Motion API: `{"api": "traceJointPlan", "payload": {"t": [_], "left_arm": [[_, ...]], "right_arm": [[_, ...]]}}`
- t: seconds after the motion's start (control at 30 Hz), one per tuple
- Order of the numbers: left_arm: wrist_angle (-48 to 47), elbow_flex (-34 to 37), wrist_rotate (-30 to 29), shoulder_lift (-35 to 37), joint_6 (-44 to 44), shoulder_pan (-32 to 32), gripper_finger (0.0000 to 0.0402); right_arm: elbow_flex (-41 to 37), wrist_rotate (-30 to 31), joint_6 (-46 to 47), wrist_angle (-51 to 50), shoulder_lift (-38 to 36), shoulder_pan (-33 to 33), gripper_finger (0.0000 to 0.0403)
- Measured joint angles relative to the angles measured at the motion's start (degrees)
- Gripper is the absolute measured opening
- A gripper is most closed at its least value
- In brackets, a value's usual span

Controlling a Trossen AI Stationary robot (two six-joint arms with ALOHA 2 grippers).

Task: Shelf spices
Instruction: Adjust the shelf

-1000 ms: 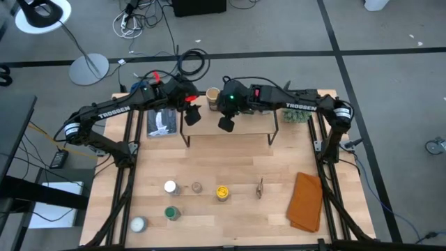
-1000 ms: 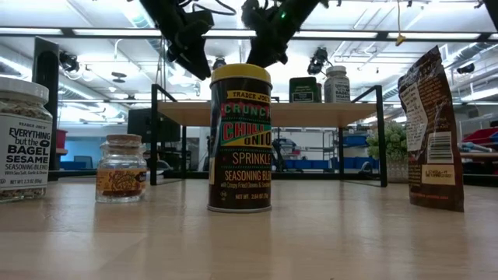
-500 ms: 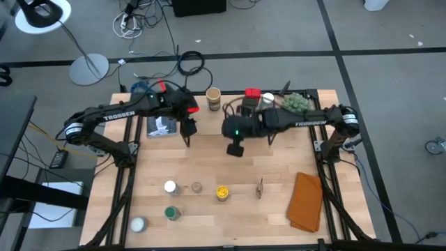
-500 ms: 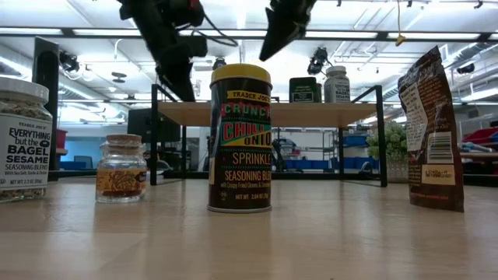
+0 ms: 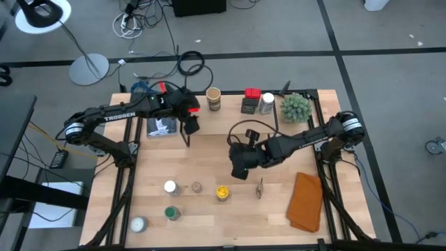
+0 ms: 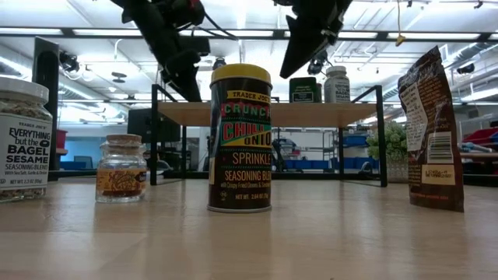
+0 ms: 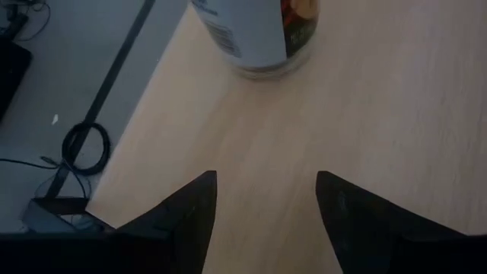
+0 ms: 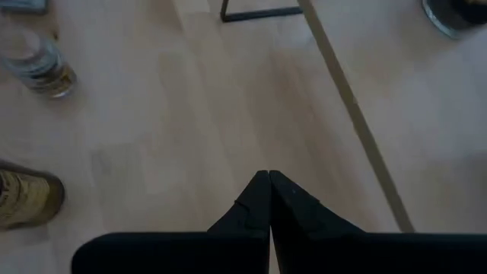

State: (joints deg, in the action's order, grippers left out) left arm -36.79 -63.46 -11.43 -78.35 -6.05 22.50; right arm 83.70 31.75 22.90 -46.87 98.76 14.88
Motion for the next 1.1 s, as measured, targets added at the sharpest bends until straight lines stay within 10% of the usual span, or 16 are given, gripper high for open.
{"api": "traceJointPlan", "payload": {"t": [1.1], "left_arm": [[0.73, -0.15, 1.91, -2.80, 3.34, -3.93, 0.0229]], "right_arm": [[-2.60, 1.26, 1.48, 4.85, 0.02, 1.57, 0.0000]]}}
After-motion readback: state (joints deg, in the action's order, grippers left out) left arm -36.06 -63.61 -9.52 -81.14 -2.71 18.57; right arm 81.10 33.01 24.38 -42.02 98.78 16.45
